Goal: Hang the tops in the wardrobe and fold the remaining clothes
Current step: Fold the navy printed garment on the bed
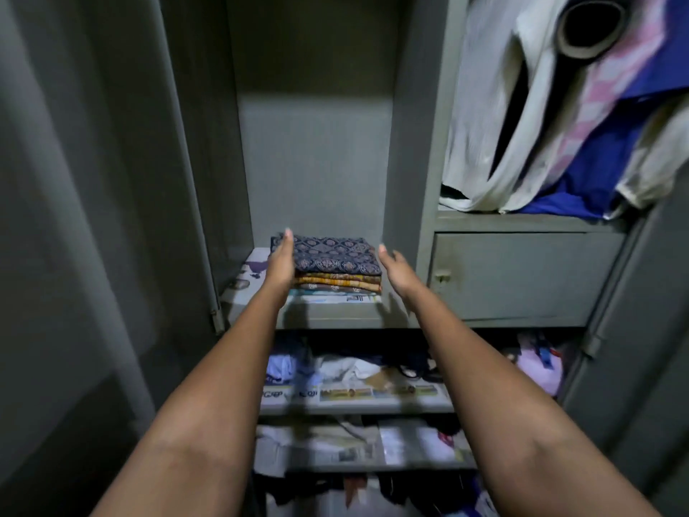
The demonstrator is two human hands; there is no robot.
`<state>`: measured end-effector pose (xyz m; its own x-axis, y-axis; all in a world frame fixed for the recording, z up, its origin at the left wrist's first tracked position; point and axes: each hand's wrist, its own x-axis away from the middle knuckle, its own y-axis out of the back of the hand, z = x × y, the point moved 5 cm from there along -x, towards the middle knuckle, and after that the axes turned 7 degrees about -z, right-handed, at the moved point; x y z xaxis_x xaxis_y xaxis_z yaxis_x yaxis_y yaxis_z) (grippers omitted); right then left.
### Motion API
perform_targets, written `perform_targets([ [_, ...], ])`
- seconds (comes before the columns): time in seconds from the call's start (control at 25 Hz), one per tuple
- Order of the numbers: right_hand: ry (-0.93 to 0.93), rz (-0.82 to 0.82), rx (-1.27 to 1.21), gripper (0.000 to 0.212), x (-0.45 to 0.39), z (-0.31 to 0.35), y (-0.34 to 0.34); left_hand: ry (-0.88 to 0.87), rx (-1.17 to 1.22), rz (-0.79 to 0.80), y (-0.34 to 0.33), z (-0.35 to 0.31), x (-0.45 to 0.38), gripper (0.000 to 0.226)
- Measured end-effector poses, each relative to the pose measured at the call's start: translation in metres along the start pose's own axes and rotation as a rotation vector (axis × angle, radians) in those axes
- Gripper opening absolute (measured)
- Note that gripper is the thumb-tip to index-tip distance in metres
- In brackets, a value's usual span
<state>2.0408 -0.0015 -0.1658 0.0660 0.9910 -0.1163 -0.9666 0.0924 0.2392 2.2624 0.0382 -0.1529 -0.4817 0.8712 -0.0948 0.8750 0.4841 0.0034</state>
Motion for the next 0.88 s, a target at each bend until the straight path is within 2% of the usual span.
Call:
perform_targets([
  [0.04,-0.010,-0.015,0.002,0.072,0.022,-0.006,0.012,0.016,0.001,0.001,0.002,0.008,0.019,0.099],
  [0.08,-0.024,-0.021,0.009,0.074,0.042,-0.010,0.023,0.021,0.002,0.018,0.004,0.009,0.041,0.099],
  [0.2,-0.067,-0.069,0.022,0.079,0.095,-0.002,0.070,0.016,0.031,0.101,0.001,-0.018,0.110,0.066],
  [0.28,-0.035,-0.137,0.028,0.077,0.122,0.014,0.107,-0.009,0.028,0.143,-0.010,-0.038,0.131,0.064],
  [0.48,-0.027,-0.339,0.017,0.079,0.201,0.023,0.207,-0.028,0.114,0.390,-0.073,-0.074,0.205,0.074],
  [0.64,-0.056,-0.529,0.045,0.074,0.295,0.008,0.293,-0.058,0.106,0.641,-0.135,-0.083,0.296,0.062],
  [0.68,-0.075,-0.567,0.053,0.076,0.319,0.002,0.314,-0.064,0.098,0.716,-0.150,-0.086,0.320,0.062],
  [0.8,-0.109,-0.780,0.067,0.115,0.390,-0.036,0.400,-0.046,0.143,0.928,-0.182,-0.101,0.400,0.062],
  [0.88,-0.157,-0.921,0.081,0.117,0.450,-0.044,0.442,-0.038,0.145,1.067,-0.205,-0.105,0.453,0.065],
])
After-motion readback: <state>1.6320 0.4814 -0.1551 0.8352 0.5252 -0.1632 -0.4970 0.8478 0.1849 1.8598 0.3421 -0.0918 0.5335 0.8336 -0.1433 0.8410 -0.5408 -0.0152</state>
